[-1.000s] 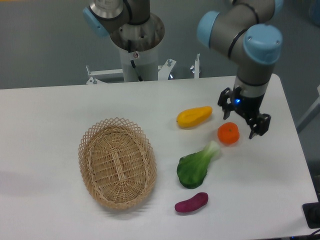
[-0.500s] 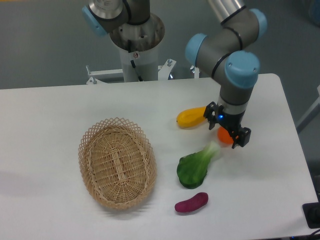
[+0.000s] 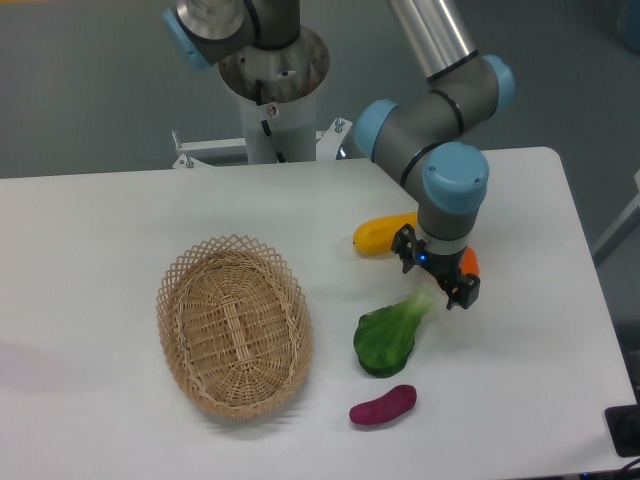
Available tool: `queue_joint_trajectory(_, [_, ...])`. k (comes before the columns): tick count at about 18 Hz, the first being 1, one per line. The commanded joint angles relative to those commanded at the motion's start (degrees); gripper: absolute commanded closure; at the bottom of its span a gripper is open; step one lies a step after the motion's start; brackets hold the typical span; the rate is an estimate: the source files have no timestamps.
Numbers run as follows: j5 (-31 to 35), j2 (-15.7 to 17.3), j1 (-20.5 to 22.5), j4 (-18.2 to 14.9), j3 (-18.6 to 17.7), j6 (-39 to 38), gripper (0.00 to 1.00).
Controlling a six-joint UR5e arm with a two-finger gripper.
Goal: Pick up the green vegetable from the table
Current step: 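Lower the gripper over the bok choy's white stem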
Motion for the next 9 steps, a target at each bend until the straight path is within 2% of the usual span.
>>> queue_joint_trajectory(5, [0.0,-0.79,-0.09,3.07,-1.76,0.0,0.0])
queue_joint_trajectory(9, [0.09,-1.41,-0.7,3.43,-1.85,0.0,0.0])
